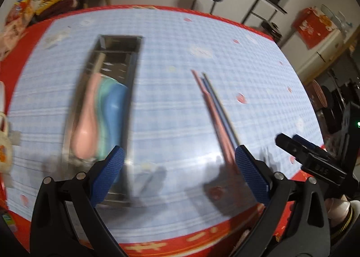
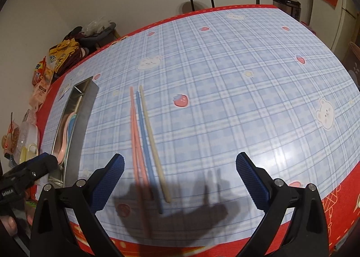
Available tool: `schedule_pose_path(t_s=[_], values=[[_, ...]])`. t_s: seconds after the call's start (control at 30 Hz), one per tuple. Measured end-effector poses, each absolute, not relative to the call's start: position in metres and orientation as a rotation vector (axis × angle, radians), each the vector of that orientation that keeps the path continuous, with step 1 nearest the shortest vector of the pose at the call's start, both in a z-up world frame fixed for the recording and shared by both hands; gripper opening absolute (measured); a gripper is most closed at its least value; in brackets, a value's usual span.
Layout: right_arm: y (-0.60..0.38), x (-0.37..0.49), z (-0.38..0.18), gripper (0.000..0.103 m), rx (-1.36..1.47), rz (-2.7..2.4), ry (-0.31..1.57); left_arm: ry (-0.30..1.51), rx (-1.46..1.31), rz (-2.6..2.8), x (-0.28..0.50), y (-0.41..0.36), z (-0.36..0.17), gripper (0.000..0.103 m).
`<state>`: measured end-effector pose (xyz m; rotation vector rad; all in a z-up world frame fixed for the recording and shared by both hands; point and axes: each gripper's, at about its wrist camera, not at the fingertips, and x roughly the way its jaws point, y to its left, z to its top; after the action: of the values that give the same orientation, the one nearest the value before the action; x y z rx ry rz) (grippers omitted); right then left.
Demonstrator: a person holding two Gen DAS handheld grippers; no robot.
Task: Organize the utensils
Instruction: 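Move both open tools back toward the remaining pink, blue and beige chopsticks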
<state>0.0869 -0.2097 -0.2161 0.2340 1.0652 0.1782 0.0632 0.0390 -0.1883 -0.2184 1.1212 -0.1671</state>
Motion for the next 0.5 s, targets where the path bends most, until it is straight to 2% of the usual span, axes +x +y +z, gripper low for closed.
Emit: schedule_pose_path(t_s=[0.5], values=[[-0.241,0.087,-0.24,0.097,0.162,0.231,1.169,1.242,-0.199,-0.111,0.063,-0.011,-0.244,0.097]])
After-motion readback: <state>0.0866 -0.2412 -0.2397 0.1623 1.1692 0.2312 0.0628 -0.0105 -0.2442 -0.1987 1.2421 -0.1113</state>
